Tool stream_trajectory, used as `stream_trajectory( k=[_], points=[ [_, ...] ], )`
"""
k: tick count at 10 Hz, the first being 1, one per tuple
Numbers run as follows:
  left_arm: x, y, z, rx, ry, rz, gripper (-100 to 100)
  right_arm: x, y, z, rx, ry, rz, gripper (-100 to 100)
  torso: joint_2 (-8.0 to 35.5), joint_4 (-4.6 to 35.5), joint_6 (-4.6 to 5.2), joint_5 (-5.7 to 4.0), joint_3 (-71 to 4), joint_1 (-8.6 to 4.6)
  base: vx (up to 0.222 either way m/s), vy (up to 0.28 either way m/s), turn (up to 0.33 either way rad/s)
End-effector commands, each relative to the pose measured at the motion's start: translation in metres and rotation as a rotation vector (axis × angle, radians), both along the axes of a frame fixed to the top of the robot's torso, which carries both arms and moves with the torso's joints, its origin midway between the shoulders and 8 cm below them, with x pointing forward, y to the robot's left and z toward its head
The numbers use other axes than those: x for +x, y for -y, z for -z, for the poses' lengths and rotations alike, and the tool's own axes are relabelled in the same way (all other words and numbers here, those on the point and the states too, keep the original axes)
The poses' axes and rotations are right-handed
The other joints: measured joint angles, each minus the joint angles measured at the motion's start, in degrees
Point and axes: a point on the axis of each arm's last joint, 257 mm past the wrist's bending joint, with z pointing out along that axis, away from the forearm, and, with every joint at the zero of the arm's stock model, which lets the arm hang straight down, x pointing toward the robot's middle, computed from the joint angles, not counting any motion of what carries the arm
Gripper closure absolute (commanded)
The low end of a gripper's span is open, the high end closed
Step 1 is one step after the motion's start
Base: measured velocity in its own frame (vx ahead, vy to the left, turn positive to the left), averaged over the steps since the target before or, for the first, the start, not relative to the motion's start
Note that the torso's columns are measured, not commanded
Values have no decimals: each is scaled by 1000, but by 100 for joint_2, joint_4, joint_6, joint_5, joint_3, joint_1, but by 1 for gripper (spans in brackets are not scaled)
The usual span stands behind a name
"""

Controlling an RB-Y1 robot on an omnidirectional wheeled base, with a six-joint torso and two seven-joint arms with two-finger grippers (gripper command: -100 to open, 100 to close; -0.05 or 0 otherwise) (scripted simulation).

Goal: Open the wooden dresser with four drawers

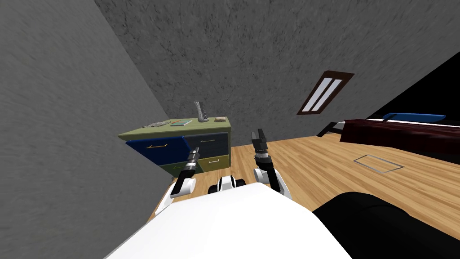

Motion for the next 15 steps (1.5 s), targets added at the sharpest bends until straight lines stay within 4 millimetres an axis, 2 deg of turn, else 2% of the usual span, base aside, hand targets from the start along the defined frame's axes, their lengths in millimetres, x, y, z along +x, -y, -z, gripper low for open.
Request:
stream_trajectory(
  k=[1, 3, 4, 5, 6, 7, 8, 10, 11, 12, 13, 14, 15],
  points=[
    [4, 1, 6, 2, -7, -2, -100, 0, 0, 0, 0, 0, 0, 0, 2, -1, -2, -1, -1, 3, 163, -49, -20],
    [4, 1, 7, 2, -8, -3, -100, 0, 0, 0, 0, 0, 0, 0, 58, 16, -1, 2, 35, 8, 134, -55, -16],
    [17, -18, 6, 25, 0, -41, -100, 0, 0, 0, 0, 0, 0, 0, 103, 27, -3, 4, 61, 22, -51, 19, -262],
    [21, -17, 8, 24, -5, -38, -100, 0, 0, 0, 0, 0, 0, 0, 139, 38, 3, 9, 84, 35, -83, 33, -122],
    [30, -35, 4, 44, 6, -75, -100, 0, 0, 0, 0, 0, 0, 0, 126, 36, -4, 8, 79, 32, -148, 24, -167],
    [36, -35, 8, 42, -1, -74, -100, 0, 0, 0, 0, 0, 0, 0, 114, 31, -1, 5, 69, 18, -126, 24, -112],
    [42, -53, 3, 58, 10, -111, -100, 0, 0, 0, 0, 0, 0, 0, 78, 22, -3, 2, 48, 13, -128, 26, -152],
    [51, -53, 8, 54, 0, -111, -100, 0, 0, 0, 0, 0, 0, 0, 53, 14, -2, 3, 32, 13, -73, 21, -93],
    [60, -72, 3, 64, 10, -150, -100, 0, 0, 0, 0, 0, 0, 0, 42, 11, -4, 3, 25, 12, -67, 23, -195],
    [66, -70, 7, 61, 1, -147, -100, 0, 0, 0, 0, 0, 0, 0, 61, 15, 1, 3, 35, 15, -75, 24, -128],
    [72, -88, 6, 67, 2, -184, -100, 0, 0, 0, 0, 0, 0, 0, 73, 20, -3, 3, 44, 14, -110, 31, -201],
    [79, -87, 5, 62, 2, -182, -100, 0, 0, 0, 0, 0, 0, 0, 89, 24, 0, 3, 53, 16, -104, 14, -128],
    [84, -103, 3, 67, 4, -218, -100, 0, 0, 0, 0, 0, 0, 0, 82, 24, -3, 2, 51, 9, -117, 2, -238]
  ],
)
